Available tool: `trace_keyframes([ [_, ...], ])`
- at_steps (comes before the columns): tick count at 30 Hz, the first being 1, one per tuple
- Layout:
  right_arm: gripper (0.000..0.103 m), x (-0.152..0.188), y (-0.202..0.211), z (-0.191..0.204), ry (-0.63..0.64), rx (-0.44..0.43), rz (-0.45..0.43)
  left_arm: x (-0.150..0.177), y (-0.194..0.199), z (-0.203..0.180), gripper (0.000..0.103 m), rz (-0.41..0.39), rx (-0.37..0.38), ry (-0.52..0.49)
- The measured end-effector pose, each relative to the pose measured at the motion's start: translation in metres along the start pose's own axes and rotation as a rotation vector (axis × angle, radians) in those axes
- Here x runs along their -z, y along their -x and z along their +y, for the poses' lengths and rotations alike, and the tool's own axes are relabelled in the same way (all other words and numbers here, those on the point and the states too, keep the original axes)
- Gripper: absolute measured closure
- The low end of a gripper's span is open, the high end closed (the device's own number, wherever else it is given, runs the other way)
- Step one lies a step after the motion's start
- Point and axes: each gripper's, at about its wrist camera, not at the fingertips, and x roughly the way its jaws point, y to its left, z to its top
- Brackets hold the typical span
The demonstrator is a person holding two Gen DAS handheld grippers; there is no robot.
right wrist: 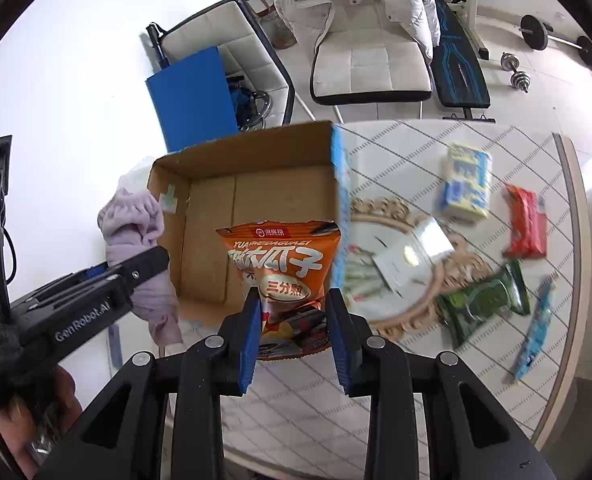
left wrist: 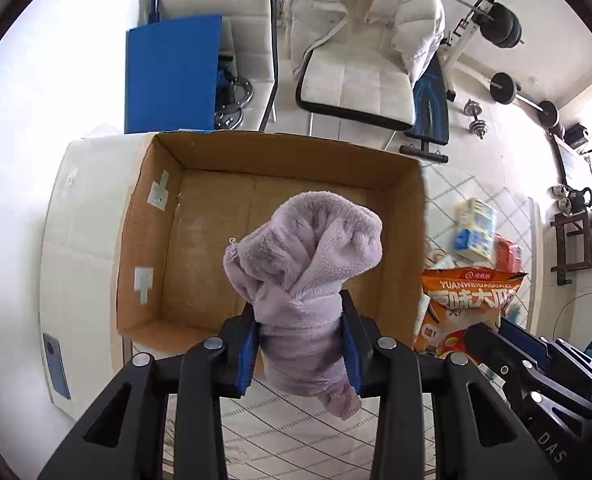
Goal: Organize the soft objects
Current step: 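Carry sock and chip bag into the box and open both tools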
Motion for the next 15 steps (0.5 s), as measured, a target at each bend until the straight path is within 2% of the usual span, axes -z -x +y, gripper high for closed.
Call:
trace_keyframes([
  [4,0.069,-0.035,-0.054,0.028,-0.043,0.032,0.033,-0.041,-0.046,0.025,0.07,0.084,0.03,-0.008],
  [6,0.069,-0.049,-0.085,0.034,-0.061,0.058,0.057,-0.051,-0.067,0.03,0.07,0.117,0.037,-0.025],
  [10,0.069,-0.068,-0.136,0.031,-0.095,0.107,0.1,-0.07,-0.112,0.04,0.07,0.188,0.069,-0.038],
  [15,0.069,-0.082,-0.171,0.021,-0.117,0.144,0.113,-0.085,-0.145,0.041,0.069,0.237,0.103,-0.059],
])
